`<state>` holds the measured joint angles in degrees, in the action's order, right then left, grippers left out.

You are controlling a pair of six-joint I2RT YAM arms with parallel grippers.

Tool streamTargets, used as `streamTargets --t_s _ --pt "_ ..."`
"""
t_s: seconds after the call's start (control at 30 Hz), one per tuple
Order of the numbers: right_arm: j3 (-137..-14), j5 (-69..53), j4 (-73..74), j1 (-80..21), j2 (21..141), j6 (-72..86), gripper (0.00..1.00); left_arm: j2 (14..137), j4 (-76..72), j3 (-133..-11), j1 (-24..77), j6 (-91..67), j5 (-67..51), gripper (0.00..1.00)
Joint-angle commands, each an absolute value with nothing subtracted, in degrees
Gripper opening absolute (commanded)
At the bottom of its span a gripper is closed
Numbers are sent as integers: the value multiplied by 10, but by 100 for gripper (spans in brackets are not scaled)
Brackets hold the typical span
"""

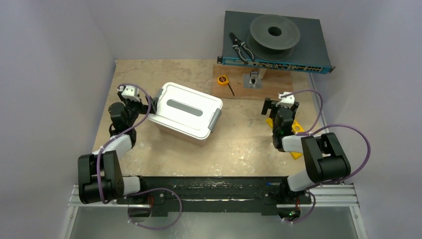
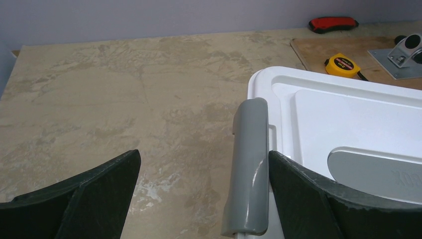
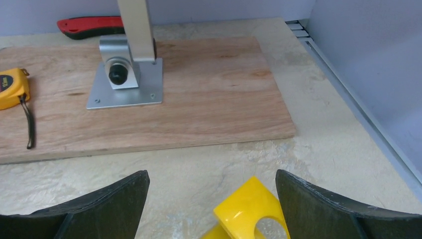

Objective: Organize the chemistry lab equipment

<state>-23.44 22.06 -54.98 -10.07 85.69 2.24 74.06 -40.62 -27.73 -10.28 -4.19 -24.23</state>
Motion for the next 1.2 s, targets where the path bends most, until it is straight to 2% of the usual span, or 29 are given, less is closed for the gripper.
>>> streamTargets --t_s 0.0,0.1,0.17,0.2,0.3,1.17 --pt "-236 159 -601 -64 847 30 97 767 -381 -261 -82 -26 -209 100" --pt "-200 145 -657 -58 843 30 97 758 -405 -241 -71 -15 -199 100" --pt "-164 142 -751 -58 862 7 95 756 -441 -216 -55 -4 -170 100" --pt "-158 147 -762 -59 866 4 98 755 -455 -208 -43 -3 -148 100" --pt "-170 140 -741 -59 863 12 99 778 -533 -179 -32 11 -131 100" --pt "-173 138 -721 -60 857 16 99 774 -527 -178 -32 8 -131 100"
